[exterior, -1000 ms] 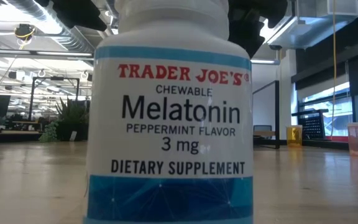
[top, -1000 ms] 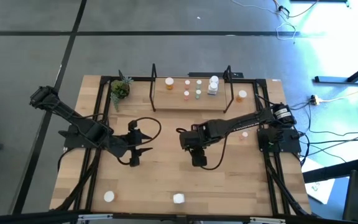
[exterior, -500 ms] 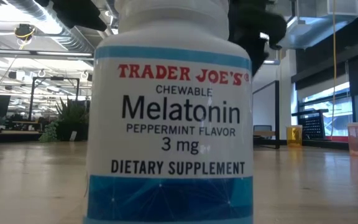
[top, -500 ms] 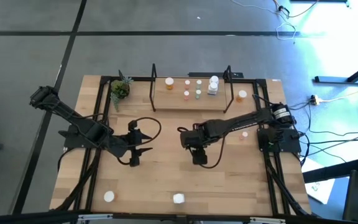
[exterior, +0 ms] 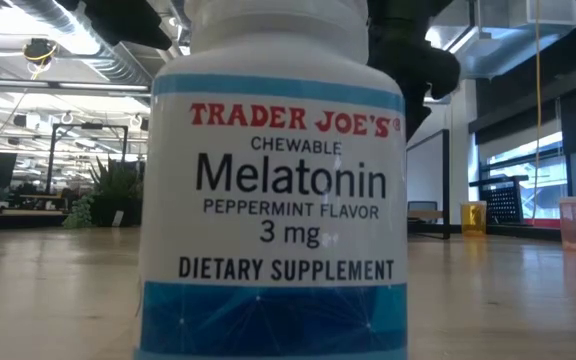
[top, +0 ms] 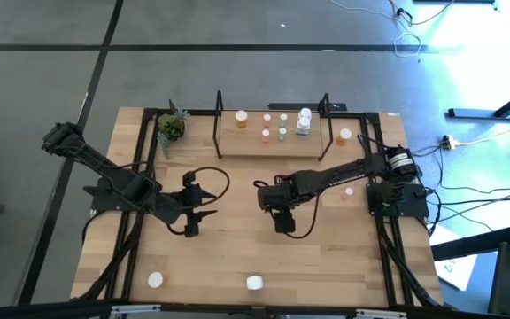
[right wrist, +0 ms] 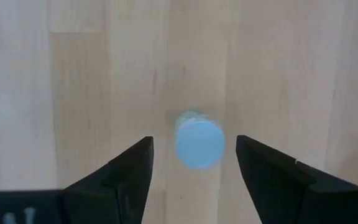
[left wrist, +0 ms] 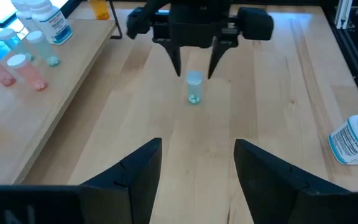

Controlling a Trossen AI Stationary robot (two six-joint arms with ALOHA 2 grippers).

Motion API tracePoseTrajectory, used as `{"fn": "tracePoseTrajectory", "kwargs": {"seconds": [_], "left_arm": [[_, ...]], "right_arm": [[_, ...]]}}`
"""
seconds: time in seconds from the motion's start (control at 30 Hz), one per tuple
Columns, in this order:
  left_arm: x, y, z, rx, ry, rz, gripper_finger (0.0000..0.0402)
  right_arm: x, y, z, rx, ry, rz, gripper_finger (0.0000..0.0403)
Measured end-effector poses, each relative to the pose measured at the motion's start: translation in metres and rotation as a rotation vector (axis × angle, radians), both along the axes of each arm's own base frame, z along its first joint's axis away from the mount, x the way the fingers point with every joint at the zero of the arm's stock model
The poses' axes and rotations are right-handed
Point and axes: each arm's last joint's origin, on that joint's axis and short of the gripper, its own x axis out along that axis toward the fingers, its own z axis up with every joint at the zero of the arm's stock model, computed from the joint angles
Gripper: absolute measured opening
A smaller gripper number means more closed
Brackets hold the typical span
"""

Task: Pick and place medicine bottles onto shelf by color
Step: Put the green pill bottle on the shelf aligned with the green bottles

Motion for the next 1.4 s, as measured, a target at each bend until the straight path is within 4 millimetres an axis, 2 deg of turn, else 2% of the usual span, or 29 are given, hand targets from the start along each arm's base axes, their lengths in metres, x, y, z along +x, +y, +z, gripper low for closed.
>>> {"fn": "tracePoseTrajectory", "kwargs": {"seconds": [0.67, 0.83, 1.17, 1.4], "left_arm": [[0.0, 0.0, 0.0, -0.001, -0.001, 0.0, 0.0195], [0.0, 0.0, 0.0, -0.001, -0.001, -0.001, 0.0195], [0.0, 0.0, 0.0, -0.001, -0.001, 0.0, 0.0195], [0.0, 0.0, 0.0, -0.001, -0.001, 0.0, 0.0195]], "right_arm": [[0.004, -0.002, -0.011, -0.014, 0.021, -0.007, 0.0229], [0.004, -0.002, -0.012, -0.014, 0.021, -0.007, 0.0203], [0.005, -0.002, -0.011, -0.012, 0.014, -0.012, 0.0123], [0.002, -0.003, -0.007, -0.016, 0.02, -0.013, 0.0122]]}}
